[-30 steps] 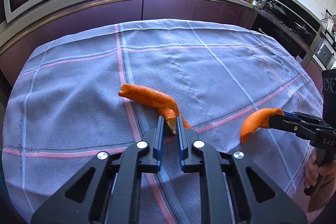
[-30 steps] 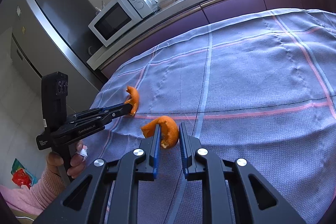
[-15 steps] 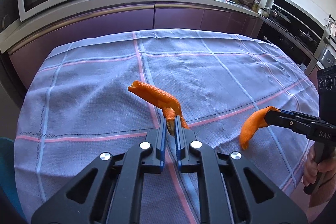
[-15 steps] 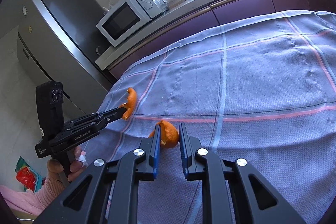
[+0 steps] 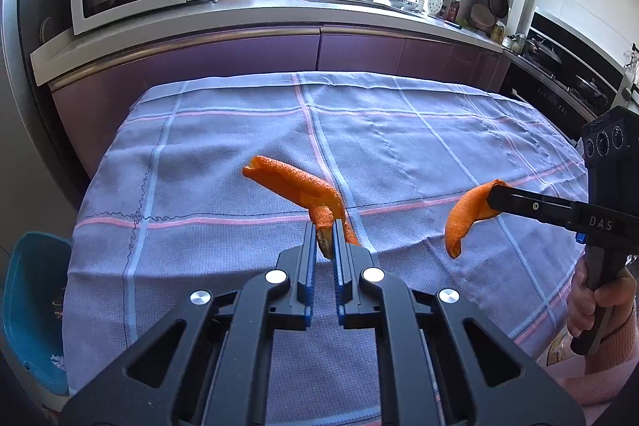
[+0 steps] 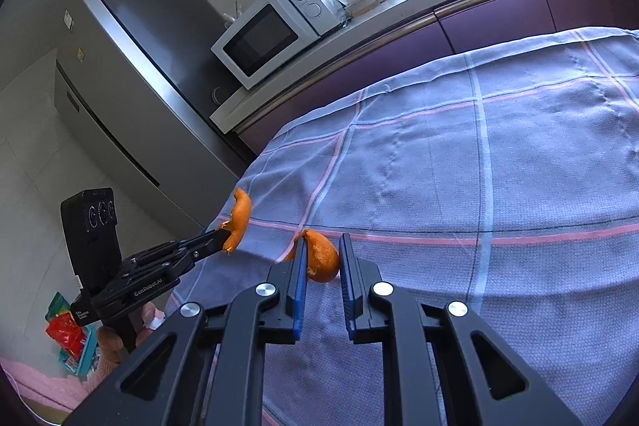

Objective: Collect trash
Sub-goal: 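Carry both orange peels over to the teal bin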

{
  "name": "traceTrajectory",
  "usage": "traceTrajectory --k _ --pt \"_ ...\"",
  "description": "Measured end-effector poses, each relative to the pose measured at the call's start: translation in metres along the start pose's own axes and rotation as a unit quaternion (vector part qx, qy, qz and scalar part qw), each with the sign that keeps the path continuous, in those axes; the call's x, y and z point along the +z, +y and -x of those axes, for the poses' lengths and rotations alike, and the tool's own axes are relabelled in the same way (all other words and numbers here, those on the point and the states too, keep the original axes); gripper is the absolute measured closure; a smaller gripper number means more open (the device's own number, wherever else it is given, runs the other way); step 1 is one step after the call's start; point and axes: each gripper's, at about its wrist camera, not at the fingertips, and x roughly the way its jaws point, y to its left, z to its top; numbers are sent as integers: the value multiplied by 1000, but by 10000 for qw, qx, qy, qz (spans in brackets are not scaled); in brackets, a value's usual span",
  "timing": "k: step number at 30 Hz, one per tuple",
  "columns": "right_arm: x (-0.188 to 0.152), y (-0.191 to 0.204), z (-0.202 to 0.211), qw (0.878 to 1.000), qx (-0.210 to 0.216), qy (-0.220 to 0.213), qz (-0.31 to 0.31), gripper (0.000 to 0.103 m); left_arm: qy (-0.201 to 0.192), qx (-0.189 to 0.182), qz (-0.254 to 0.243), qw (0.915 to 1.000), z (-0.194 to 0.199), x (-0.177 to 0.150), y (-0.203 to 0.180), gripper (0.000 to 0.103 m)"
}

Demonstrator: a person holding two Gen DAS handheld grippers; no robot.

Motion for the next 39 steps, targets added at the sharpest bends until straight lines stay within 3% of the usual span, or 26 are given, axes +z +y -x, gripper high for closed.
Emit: traceTrajectory --k 39 --pt "3 90 -81 9908 1022 685 567 89 -318 667 661 9951 77 -37 68 95"
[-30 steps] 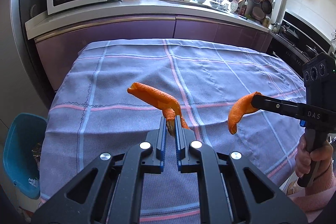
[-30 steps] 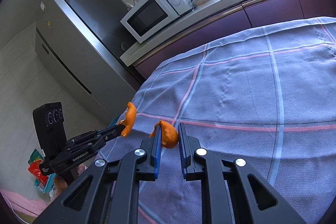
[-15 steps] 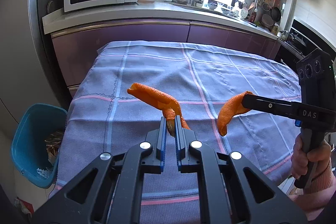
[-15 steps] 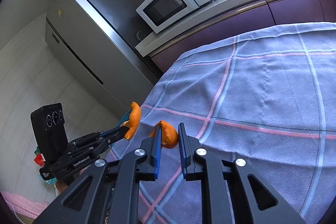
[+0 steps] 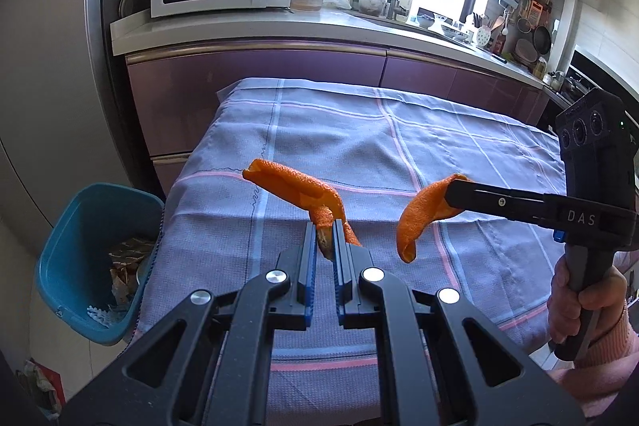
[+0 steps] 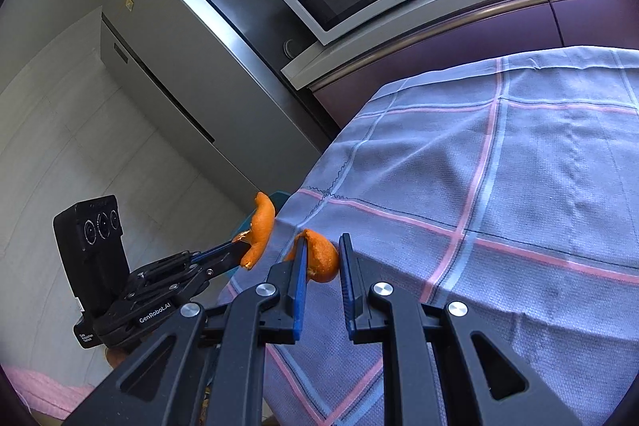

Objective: Collect trash
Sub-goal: 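Carry both orange peels over to the teal bin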

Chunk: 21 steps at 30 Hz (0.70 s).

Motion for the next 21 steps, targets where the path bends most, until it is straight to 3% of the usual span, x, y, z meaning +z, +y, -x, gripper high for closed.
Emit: traceTrajectory --k 21 --pt "13 25 -45 9986 212 366 317 89 -154 422 279 9986 19 0 40 95"
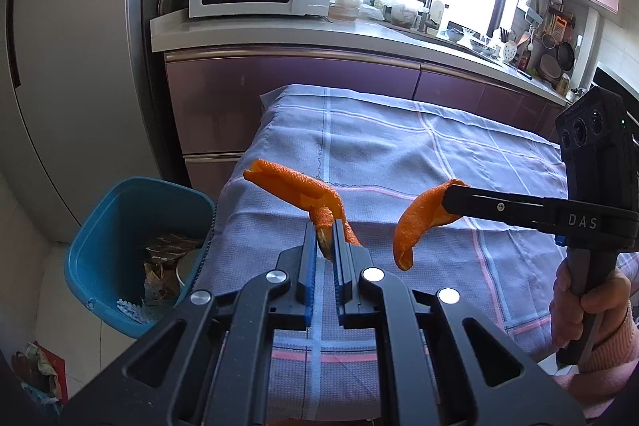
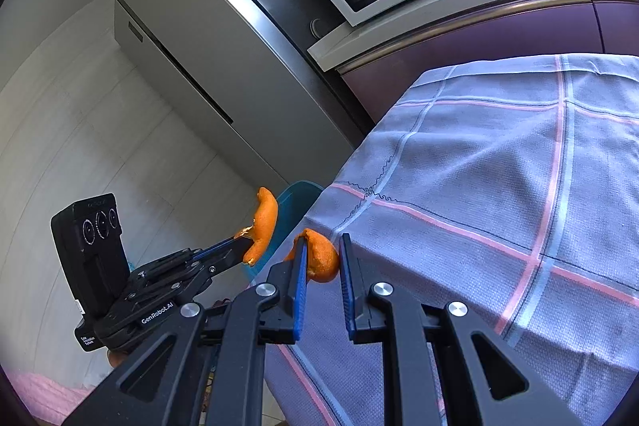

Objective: Collect trash
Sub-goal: 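Carry both orange peels over to the teal bin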

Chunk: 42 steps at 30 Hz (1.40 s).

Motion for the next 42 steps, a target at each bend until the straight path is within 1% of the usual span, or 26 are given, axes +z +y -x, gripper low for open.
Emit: traceTrajectory --k 24,42 --pt "12 26 -40 9990 278 301 153 89 -148 441 328 9984 14 1 43 95" --pt "20 40 -68 9978 415 462 230 89 -182 678 468 9964 18 -1 61 95"
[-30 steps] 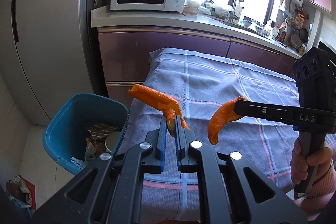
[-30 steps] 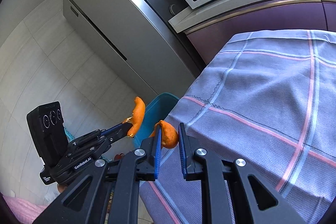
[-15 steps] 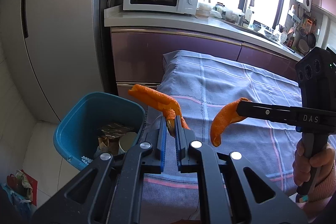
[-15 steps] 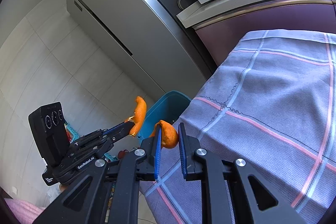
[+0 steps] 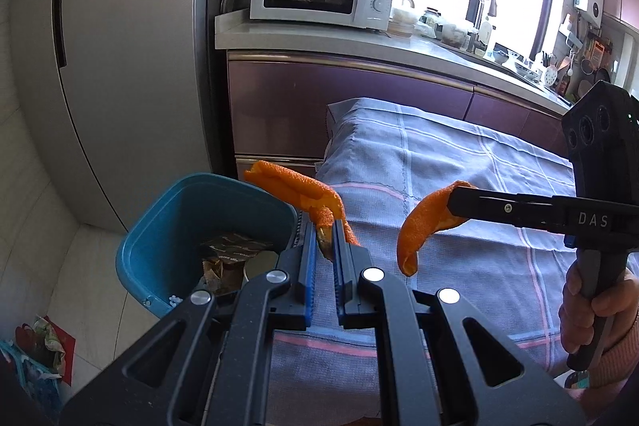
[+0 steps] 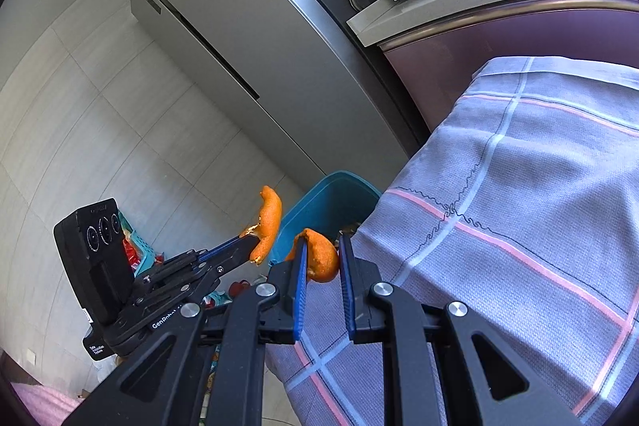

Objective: Collect trash
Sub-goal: 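Carry both orange peels over to the teal bin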

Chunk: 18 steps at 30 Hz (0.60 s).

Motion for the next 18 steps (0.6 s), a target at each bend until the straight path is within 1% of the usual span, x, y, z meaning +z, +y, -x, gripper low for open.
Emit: traceTrajectory --k 18 --pt "8 4 -26 9998 64 190 56 89 -16 245 216 9995 2 0 25 95"
